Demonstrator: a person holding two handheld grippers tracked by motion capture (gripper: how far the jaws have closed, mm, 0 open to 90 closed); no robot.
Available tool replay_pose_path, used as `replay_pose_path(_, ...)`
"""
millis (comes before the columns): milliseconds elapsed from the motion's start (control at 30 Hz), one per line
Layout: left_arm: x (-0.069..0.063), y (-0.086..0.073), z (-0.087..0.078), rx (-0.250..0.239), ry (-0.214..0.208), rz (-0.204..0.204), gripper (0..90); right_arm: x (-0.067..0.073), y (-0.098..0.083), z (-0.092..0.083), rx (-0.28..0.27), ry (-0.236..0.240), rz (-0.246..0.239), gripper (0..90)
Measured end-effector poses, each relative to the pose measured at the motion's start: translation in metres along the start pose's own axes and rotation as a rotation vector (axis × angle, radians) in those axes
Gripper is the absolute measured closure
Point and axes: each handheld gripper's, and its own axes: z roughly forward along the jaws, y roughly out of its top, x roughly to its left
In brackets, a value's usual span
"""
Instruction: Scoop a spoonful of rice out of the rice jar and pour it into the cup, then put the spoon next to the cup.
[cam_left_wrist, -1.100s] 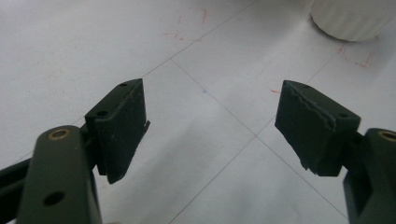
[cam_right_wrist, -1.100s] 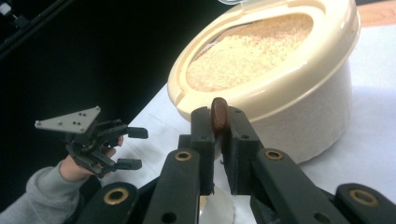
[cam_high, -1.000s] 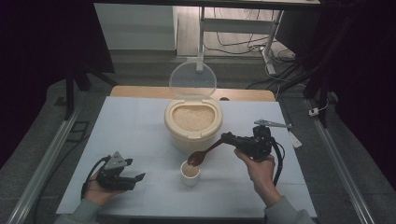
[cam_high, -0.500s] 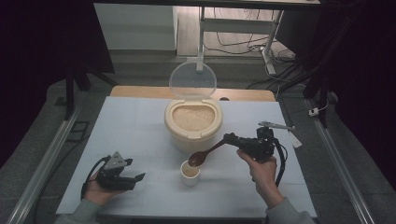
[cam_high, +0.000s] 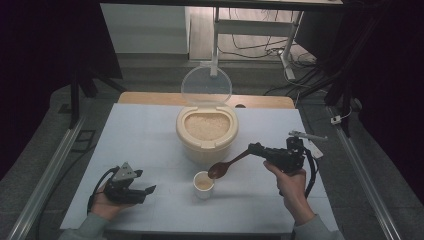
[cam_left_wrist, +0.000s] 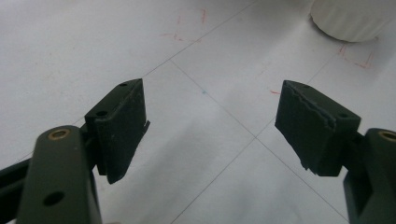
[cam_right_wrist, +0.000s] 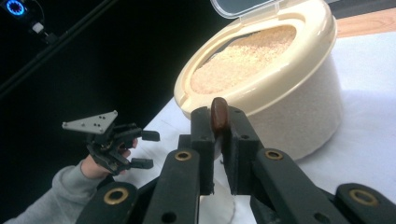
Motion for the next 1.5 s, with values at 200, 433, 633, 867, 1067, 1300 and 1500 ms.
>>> replay_pose_path(200, 0.001, 0.0, 0.001, -0.002, -0.001, -0.005, 24.4, -0.005, 0.002, -0.014, 0.057, 0.002, 0.001, 82.8)
replay_pose_path(433, 0.001, 0.001, 0.001, -0.001, 0.0, -0.001, 24.4, -0.011, -0.005, -0.011, 0.179, -0.011, -0.026, 82.8)
replay_pose_path(633, 0.001, 0.001, 0.0, 0.0, 0.0, 0.0, 24.4, -0.014, -0.011, 0.0, 0.269, -0.006, -0.027, 82.7)
replay_pose_path(867, 0.0, 0.001, 0.001, 0.0, -0.001, 0.003, 24.4, -0.017, -0.019, 0.018, 0.343, -0.003, -0.033, 82.6)
replay_pose_path(1067, 0.001, 0.001, 0.001, 0.001, 0.0, 0.0, 24.4, -0.023, -0.021, 0.033, 0.371, -0.003, -0.03, 82.4)
replay_pose_path(1300, 0.0, 0.001, 0.001, 0.003, -0.001, 0.004, 24.3, -0.03, -0.022, 0.04, 0.358, -0.021, -0.023, 80.4)
replay_pose_path(1500, 0.0, 0.001, 0.001, 0.005, 0.0, 0.005, 24.4, -0.044, -0.03, 0.047, 0.301, -0.051, -0.003, 77.2)
